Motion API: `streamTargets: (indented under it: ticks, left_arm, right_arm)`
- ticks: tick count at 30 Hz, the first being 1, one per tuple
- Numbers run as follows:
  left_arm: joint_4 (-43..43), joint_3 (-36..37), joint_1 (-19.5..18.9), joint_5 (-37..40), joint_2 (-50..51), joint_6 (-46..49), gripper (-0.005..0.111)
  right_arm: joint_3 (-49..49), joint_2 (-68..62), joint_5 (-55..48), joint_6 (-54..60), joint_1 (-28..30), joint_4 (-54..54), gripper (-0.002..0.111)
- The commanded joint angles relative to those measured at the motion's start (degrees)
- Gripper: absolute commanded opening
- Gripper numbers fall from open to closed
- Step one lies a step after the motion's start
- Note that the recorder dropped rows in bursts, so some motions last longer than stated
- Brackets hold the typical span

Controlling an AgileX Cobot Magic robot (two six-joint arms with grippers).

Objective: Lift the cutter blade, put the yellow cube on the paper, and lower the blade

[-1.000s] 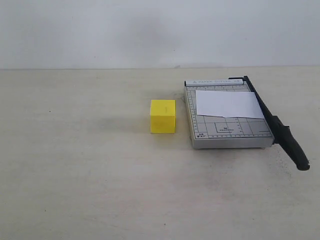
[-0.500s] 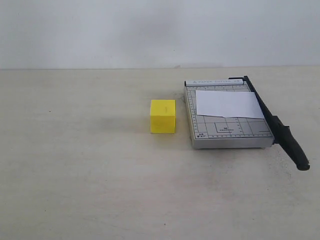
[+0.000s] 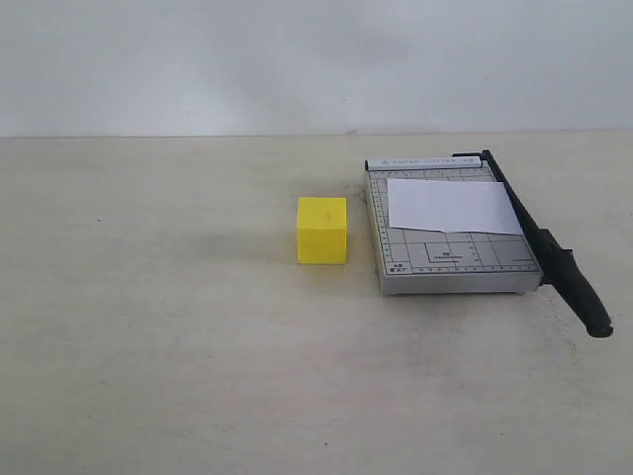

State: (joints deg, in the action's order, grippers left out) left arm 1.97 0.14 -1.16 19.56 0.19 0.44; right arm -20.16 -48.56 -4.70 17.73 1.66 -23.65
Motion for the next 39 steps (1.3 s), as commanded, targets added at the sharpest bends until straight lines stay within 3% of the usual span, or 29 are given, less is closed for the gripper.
streamTargets:
  ticks: [1,3,7,9,21,25,33,39]
  left_arm:
    - [0.1,-0.1,0.4,-0.5,-0.2,0.0,0.004]
    - [0.1,-0.1,0.4,-0.5,-0.2,0.0,0.004]
    - [0.1,-0.1,0.4,-0.5,-0.2,0.0,0.004]
    - [0.1,-0.1,0.4,-0.5,-0.2,0.0,0.004]
    - [0.1,-0.1,0.4,-0.5,-0.2,0.0,0.004]
    - [0.1,-0.1,0.4,-0.5,-0.2,0.0,0.004]
    - [0.1,-0.1,0.4,-0.5,-0.2,0.0,0.004]
    - [0.1,-0.1,0.4,-0.5,-0.2,0.0,0.004]
  right_arm:
    - [-8.9,-14.5,-19.1,4.1,0.0,0.9,0.005]
    - [-11.4,-18.9,-23.4,5.4,0.0,0.9,0.014]
    - [-16.0,-24.3,-22.7,6.6,0.0,0.9,0.052]
    - [-17.0,-25.4,-20.5,6.6,0.0,0.9,0.060]
    - [-17.1,-35.7,-15.9,6.6,-0.2,-0.2,0.060]
    - [-17.1,-38.7,-16.1,6.6,-0.2,-0.2,0.050]
    - [-17.1,-39.6,-17.9,6.9,-0.2,-0.2,0.001]
    - [-17.2,-39.2,-18.6,6.9,-0.2,-0.2,0.000]
